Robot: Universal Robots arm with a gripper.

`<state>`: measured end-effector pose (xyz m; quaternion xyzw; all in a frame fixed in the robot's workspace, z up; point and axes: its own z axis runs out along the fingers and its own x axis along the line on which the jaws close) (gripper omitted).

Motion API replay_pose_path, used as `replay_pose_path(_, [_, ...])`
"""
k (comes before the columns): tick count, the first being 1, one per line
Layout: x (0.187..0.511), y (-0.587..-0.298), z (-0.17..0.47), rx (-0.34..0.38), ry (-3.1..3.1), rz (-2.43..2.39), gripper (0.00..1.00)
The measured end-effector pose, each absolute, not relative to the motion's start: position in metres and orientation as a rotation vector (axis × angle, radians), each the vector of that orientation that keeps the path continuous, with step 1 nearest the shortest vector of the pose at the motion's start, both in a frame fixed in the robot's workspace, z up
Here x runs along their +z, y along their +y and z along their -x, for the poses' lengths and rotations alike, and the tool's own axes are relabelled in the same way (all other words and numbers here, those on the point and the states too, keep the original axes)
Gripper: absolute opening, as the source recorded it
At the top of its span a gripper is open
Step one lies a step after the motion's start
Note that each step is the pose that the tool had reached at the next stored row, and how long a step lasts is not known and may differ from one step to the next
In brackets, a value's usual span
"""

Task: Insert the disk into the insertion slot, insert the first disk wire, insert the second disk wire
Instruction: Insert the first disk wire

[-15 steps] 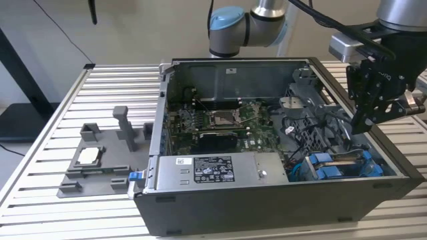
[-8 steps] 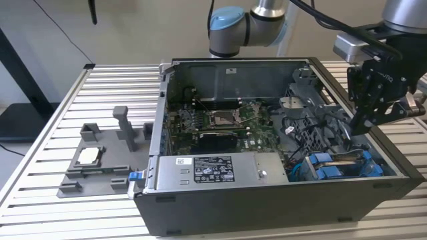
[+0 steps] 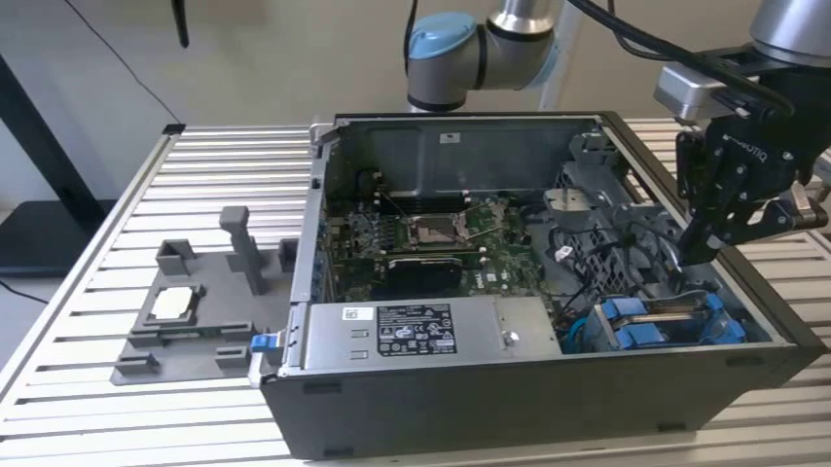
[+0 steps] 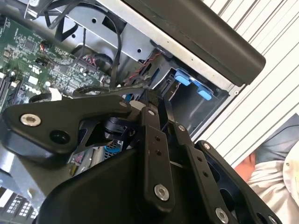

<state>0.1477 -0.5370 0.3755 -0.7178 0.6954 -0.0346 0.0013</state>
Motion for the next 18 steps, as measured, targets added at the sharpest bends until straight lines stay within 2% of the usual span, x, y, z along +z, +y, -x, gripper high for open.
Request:
replay_pose_path(9, [0.3753, -0.537, -0.1482, -0.106, 2.186, 2.253, 0.19])
replay_pose_path(18, [0.3725, -0.5373, -0.1481, -0.034, 2.191, 2.215, 0.19])
